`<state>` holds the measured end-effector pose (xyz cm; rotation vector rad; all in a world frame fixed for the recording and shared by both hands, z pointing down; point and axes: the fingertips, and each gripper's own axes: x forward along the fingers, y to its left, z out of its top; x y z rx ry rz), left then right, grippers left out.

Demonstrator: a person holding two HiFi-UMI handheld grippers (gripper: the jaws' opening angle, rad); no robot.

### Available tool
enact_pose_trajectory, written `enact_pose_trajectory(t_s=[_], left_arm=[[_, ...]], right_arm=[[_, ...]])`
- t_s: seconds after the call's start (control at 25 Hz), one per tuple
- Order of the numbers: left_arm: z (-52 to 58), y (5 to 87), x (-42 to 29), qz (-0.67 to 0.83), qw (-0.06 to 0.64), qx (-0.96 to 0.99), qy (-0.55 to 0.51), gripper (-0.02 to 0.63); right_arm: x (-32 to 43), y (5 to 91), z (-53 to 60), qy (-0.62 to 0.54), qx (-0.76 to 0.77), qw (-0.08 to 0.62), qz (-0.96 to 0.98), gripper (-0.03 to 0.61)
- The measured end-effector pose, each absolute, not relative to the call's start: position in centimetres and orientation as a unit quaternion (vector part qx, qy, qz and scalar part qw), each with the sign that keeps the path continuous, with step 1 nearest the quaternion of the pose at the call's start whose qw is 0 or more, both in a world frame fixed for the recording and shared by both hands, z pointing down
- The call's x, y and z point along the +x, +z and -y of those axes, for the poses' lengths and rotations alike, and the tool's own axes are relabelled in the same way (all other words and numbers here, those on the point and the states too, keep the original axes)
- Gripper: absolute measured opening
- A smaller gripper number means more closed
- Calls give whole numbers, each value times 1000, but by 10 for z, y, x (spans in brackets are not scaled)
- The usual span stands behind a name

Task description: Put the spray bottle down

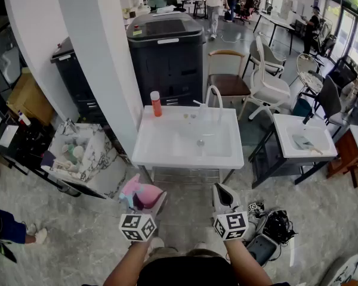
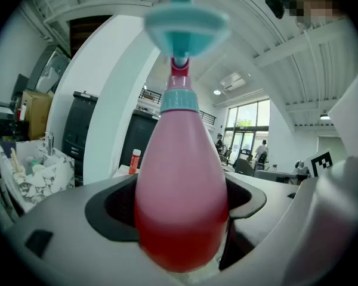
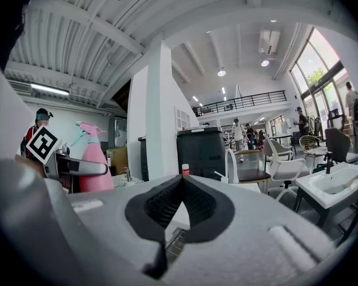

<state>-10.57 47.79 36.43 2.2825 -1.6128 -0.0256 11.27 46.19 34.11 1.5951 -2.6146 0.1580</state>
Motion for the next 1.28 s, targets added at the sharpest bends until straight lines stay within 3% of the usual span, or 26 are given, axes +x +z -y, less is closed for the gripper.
enact_pose_trajectory(t_s=[0.92,1.28], left_arm=[[-452,384,-25,575,167,801,18,413],[-387,405,-22,553,189,811,20,413]], right_arm=[[160,359,-427,48,493,19,869,-2],[154,384,-373,64,495,40,865,-2]])
